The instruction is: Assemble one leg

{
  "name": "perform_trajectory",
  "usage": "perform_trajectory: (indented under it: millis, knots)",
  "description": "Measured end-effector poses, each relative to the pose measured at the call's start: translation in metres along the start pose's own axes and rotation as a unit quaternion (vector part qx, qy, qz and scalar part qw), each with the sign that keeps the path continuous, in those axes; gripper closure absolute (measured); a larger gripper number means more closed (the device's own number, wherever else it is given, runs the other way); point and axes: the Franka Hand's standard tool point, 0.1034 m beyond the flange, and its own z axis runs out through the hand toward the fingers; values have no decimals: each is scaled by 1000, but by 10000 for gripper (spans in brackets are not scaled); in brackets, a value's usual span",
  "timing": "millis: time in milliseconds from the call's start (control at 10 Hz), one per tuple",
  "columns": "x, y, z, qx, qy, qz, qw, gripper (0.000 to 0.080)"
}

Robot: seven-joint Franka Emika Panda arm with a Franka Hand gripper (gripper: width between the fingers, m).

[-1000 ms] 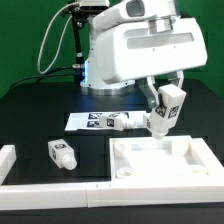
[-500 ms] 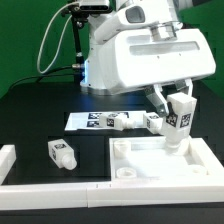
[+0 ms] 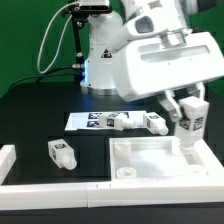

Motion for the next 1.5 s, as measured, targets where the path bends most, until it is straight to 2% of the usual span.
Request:
perform_trajectory:
  millis: [100, 400, 500, 700, 900, 1100, 1400, 1500]
  knots:
    - [-4, 4, 3, -4, 2, 3, 1000, 512]
    - [-12, 2, 18, 5, -4, 16, 1000, 512]
    - [-11, -1, 24, 9, -5, 26, 1000, 512]
    - [-5, 0, 30, 9, 1, 35, 999, 512]
    - [-9, 0, 34, 11, -2, 41, 999, 512]
    - [-17, 4, 41, 5, 0, 47, 999, 512]
    - [-23, 4, 40, -28, 31, 55, 998, 512]
    - [-24, 3, 39, -34, 35, 58, 997, 512]
